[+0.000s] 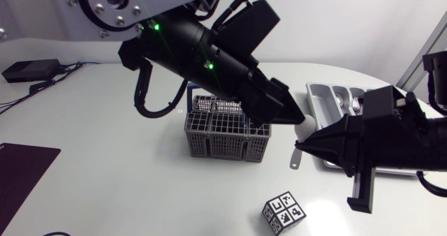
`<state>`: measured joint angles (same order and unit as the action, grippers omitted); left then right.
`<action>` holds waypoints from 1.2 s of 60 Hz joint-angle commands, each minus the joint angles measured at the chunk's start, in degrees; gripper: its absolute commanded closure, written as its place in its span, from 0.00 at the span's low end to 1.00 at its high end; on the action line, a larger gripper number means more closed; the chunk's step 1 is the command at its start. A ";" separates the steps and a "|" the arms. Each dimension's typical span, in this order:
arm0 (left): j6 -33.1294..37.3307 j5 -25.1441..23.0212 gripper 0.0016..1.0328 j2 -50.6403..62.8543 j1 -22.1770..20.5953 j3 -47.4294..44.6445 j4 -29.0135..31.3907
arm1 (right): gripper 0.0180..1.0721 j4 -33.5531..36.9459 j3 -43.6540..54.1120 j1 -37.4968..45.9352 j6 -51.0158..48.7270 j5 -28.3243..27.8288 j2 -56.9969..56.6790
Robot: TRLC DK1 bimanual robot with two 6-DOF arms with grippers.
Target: Transfer all utensils from the basket to the drawer tray.
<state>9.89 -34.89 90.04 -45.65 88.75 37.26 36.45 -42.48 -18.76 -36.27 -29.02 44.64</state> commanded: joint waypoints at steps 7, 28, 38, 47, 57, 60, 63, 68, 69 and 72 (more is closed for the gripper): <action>-1.28 10.81 0.30 -1.01 2.58 -3.14 -5.70 | 0.95 0.91 3.98 12.26 -7.15 0.71 2.20; 4.52 24.79 0.31 -1.97 2.41 -17.21 -18.45 | 0.95 -13.68 11.01 33.88 -19.01 13.46 8.71; 5.58 26.90 0.31 -1.53 2.05 -20.37 -21.87 | 0.95 -22.65 13.74 39.24 -23.58 21.63 11.70; 5.58 27.42 0.31 -0.83 2.23 -21.25 -23.72 | 0.95 -33.63 14.97 44.52 -27.45 25.59 20.13; 5.58 28.74 0.31 -0.65 1.79 -22.57 -25.30 | 0.95 -45.32 15.41 48.47 -30.53 29.45 30.59; 5.75 29.09 0.31 -0.48 1.79 -22.92 -25.92 | 0.95 -47.61 15.85 48.65 -30.88 30.68 32.88; 5.93 29.71 0.31 -0.22 1.70 -23.10 -26.44 | 0.95 -50.86 16.90 48.56 -31.93 32.09 34.81; 6.02 30.06 0.31 0.22 1.70 -23.36 -27.32 | 0.94 -52.44 18.05 48.12 -32.11 32.88 35.60; 6.02 30.06 0.31 0.22 1.70 -23.36 -27.41 | 0.93 -52.44 18.13 48.12 -32.11 32.88 35.60; 6.02 30.85 0.31 0.66 1.53 -23.80 -28.55 | 0.81 -52.88 19.01 47.59 -32.63 32.97 35.60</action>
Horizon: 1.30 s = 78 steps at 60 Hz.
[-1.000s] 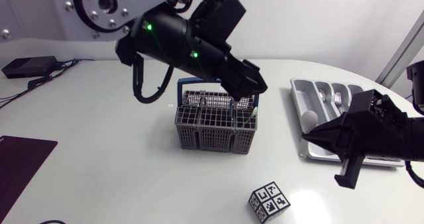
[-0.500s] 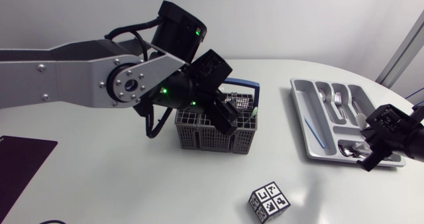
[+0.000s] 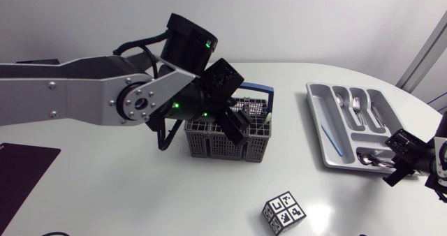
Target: Transfer all utensils from the basket to the drawer tray.
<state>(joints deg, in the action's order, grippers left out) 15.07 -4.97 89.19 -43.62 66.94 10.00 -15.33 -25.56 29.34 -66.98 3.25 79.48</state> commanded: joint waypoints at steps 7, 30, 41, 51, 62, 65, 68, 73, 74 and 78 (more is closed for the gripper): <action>1.28 2.16 0.31 2.48 -1.21 -2.86 -3.32 | 0.35 -1.10 2.80 -0.69 -1.93 0.71 -0.03; 1.72 9.81 0.31 6.35 -1.91 -6.20 -15.89 | 0.07 4.96 3.15 -3.42 0.71 0.45 -8.82; 1.63 12.00 0.31 8.72 -3.05 -6.12 -19.84 | 0.07 7.16 2.71 -5.52 4.49 0.27 -11.19; 1.10 14.03 0.45 10.83 -3.85 -6.20 -23.18 | 0.06 8.21 2.80 -7.37 6.25 0.27 -12.77; 0.75 15.17 0.64 11.27 -3.67 -7.08 -26.96 | 0.06 9.36 2.89 -8.69 7.30 0.18 -13.74; 0.66 15.17 0.73 11.36 -3.58 -7.17 -27.23 | 0.06 9.36 2.97 -8.95 7.30 0.27 -13.83; 0.49 15.17 0.78 11.18 -3.49 -7.43 -27.67 | 0.06 9.36 2.97 -9.13 7.30 0.27 -13.92; 0.31 15.17 0.86 11.01 -3.41 -7.70 -28.11 | 0.06 9.53 2.97 -9.30 7.30 0.27 -14.36; 0.22 15.17 0.88 10.83 -3.41 -7.79 -28.28 | 0.06 9.53 3.06 -9.39 7.30 0.27 -14.44; 0.13 15.17 0.94 10.30 -3.23 -8.05 -28.72 | 0.06 9.62 3.15 -9.57 7.39 0.27 -14.62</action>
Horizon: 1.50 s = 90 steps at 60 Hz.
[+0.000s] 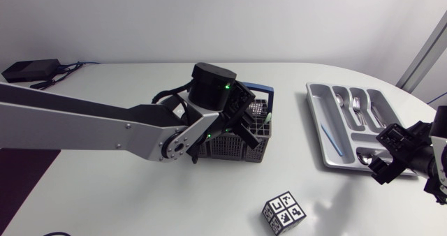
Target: Transfer all utensils from the basket to the drawer tray.
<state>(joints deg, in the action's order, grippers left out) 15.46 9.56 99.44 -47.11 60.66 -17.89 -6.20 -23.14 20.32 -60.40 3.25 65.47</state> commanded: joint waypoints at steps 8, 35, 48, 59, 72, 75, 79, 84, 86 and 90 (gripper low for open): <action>-0.52 0.63 0.95 -1.62 0.71 -2.04 -0.92 | 0.06 0.75 0.81 -0.80 0.81 0.45 -1.05; -1.23 0.63 0.97 -7.59 0.44 -1.95 0.66 | 0.06 1.98 1.16 -2.12 1.34 0.80 -2.28; -1.23 0.63 0.97 -10.32 0.35 -0.55 3.21 | 0.06 3.38 0.99 -2.30 1.34 0.89 -4.04; -2.63 0.02 0.97 -12.87 0.97 1.47 7.52 | 0.06 6.20 0.02 -3.53 2.22 0.80 -6.32; -6.67 -4.46 0.97 -15.33 3.17 6.48 15.78 | 0.06 11.65 -1.74 -6.34 4.42 0.27 -10.28; -7.64 -6.13 0.97 -15.85 3.87 7.80 17.98 | 0.06 13.23 -2.26 -7.22 5.03 0.18 -11.60; -9.14 -7.37 0.97 -16.47 4.31 9.74 20.53 | 0.06 15.69 -3.50 -8.45 6.26 -0.35 -13.00; -10.98 -9.91 0.97 -17.35 5.36 12.20 24.04 | 0.06 20.70 -5.96 -10.38 8.46 -2.28 -14.85; -11.68 -10.70 0.97 -17.61 5.63 12.90 25.10 | 0.06 22.81 -7.01 -11.35 9.51 -3.16 -15.37; -12.74 -12.29 0.97 -18.14 6.24 14.48 27.38 | 0.06 27.29 -9.21 -14.08 11.45 -5.09 -17.04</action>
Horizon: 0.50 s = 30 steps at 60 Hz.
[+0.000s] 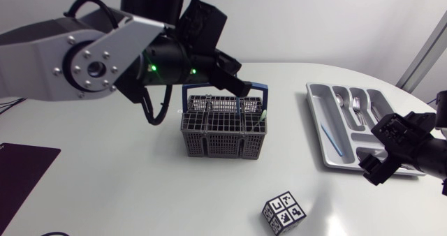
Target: Transfer all utensils from the basket to the drawer tray.
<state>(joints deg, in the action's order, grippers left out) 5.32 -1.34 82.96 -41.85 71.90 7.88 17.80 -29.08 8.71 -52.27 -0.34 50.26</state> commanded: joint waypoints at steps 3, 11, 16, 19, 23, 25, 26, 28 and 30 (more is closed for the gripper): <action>-3.56 -2.96 0.97 -2.01 1.85 4.39 3.11 | 0.06 6.46 -5.20 -4.58 5.25 -3.26 -2.71; -6.82 -9.55 0.97 -2.10 3.70 7.47 8.73 | 0.06 15.16 -10.91 -9.85 10.08 -10.38 -3.59; -8.40 -13.25 0.97 -1.48 3.96 8.08 11.19 | 0.06 19.38 -14.16 -16.53 15.01 -14.25 -3.24; -9.19 -15.44 0.97 -1.04 4.32 8.35 12.16 | 0.06 19.99 -15.30 -20.66 17.64 -14.25 -2.71; -9.98 -18.17 0.97 -0.34 4.58 8.61 12.86 | 0.07 20.61 -16.89 -26.20 21.25 -14.78 -1.13; -10.42 -19.84 0.97 0.27 4.58 8.96 13.65 | 0.07 20.61 -17.50 -28.22 22.83 -15.04 -0.16; -10.60 -21.33 0.97 0.71 4.67 9.14 14.27 | 0.07 20.61 -17.85 -29.36 23.71 -15.48 0.36; -10.77 -22.39 0.97 1.24 4.67 9.40 14.97 | 0.07 20.43 -18.29 -30.86 24.85 -16.36 1.42; -10.95 -23.35 0.97 1.77 4.49 9.40 15.32 | 0.08 20.08 -18.56 -31.91 25.90 -16.98 2.21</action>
<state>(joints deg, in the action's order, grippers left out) -3.64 -22.57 82.70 -37.71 79.24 22.20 37.52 -46.24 -20.56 -31.00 -16.34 50.11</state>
